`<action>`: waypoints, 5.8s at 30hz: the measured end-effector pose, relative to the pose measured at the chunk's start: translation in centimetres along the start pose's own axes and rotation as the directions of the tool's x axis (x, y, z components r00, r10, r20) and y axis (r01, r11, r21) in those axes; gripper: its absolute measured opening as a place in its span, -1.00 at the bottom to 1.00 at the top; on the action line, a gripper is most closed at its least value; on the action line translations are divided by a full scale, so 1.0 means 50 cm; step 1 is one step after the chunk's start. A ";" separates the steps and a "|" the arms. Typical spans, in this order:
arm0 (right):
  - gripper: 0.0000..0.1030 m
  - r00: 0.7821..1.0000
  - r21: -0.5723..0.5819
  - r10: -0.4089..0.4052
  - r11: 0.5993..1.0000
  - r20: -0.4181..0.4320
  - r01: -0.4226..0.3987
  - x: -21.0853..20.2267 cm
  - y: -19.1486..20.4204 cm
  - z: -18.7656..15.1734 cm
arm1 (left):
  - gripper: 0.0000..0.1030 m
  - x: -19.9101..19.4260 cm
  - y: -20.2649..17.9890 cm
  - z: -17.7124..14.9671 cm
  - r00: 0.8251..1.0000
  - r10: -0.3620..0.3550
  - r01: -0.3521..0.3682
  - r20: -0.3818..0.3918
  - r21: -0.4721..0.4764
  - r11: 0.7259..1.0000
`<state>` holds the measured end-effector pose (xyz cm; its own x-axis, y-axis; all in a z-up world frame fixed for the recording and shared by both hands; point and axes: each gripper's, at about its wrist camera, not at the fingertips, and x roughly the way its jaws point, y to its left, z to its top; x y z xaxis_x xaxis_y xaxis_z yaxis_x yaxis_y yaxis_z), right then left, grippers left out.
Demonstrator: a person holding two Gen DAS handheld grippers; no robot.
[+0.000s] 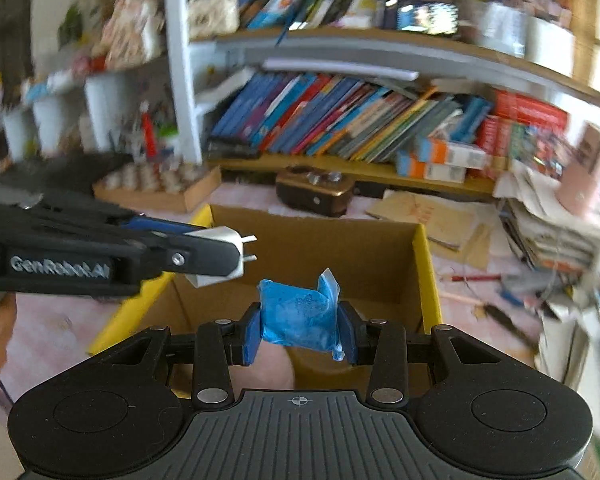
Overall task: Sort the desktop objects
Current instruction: 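Open both tools to drop the plug and blue packet into the yellow box, then withdraw both tools from the box and move toward the toy car and spray bottle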
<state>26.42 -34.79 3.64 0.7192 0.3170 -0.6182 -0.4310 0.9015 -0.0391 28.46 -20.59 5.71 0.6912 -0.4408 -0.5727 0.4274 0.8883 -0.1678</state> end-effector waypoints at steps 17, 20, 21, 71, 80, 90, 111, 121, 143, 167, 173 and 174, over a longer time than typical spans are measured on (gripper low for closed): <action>-0.25 0.940 -0.208 0.020 0.973 -0.341 -0.097 0.216 -0.008 0.024 | -0.54 0.176 0.062 -0.004 0.956 0.123 -0.109 -0.266 0.068 0.992; -0.23 0.924 -0.235 0.010 0.966 -0.382 -0.107 0.224 0.000 0.019 | -0.53 0.182 0.056 -0.012 0.950 0.130 -0.105 -0.284 0.099 0.989; -0.22 0.923 -0.244 0.004 0.964 -0.384 -0.106 0.223 0.003 0.018 | -0.53 0.182 0.055 -0.012 0.950 0.130 -0.105 -0.283 0.101 0.989; 0.98 0.968 0.234 -0.247 0.945 0.046 0.230 -0.153 0.101 -0.157 | 1.00 -0.243 0.025 -0.224 0.970 0.225 -0.210 0.091 -0.146 0.967; 0.98 0.965 0.273 -0.259 0.927 -0.035 0.258 -0.166 0.186 -0.194 | 1.00 -0.296 0.058 -0.279 0.980 0.193 -0.184 0.052 -0.138 0.973; 0.98 0.961 0.247 -0.267 0.928 -0.077 0.278 -0.184 0.301 -0.215 | 1.00 -0.362 0.087 -0.331 0.986 0.163 -0.158 0.038 -0.115 0.981; 0.98 0.965 0.316 -0.207 0.916 -0.159 0.249 -0.159 0.455 -0.236 | 1.00 -0.452 0.193 -0.408 0.987 0.160 -0.162 -0.023 -0.109 0.981; 0.98 0.975 0.260 -0.163 0.945 -0.150 0.198 -0.131 0.522 -0.214 | 1.00 -0.486 0.250 -0.429 0.978 0.205 -0.207 -0.029 -0.153 0.966; 0.98 0.990 0.129 -0.097 0.985 -0.102 0.110 -0.081 0.610 -0.143 | 1.00 -0.520 0.336 -0.435 0.965 0.263 -0.256 -0.007 -0.256 0.932; 0.98 0.993 0.074 0.002 0.997 -0.119 0.007 0.051 0.549 -0.071 | 1.00 -0.417 0.396 -0.379 0.939 0.339 -0.337 -0.054 -0.324 0.884; 0.98 0.993 0.063 0.039 0.998 -0.114 -0.032 0.095 0.530 -0.050 | 1.00 -0.381 0.425 -0.355 0.926 0.372 -0.370 -0.061 -0.342 0.864; 0.98 0.993 0.056 0.041 0.998 -0.112 -0.035 0.103 0.528 -0.047 | 1.00 -0.374 0.431 -0.351 0.924 0.376 -0.374 -0.062 -0.346 0.861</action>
<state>17.48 -10.04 -2.42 0.6353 0.3186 -0.7034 -0.4246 0.9050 0.0264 14.52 9.04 -1.27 0.7637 -0.0650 -0.6422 -0.0922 0.9738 -0.2081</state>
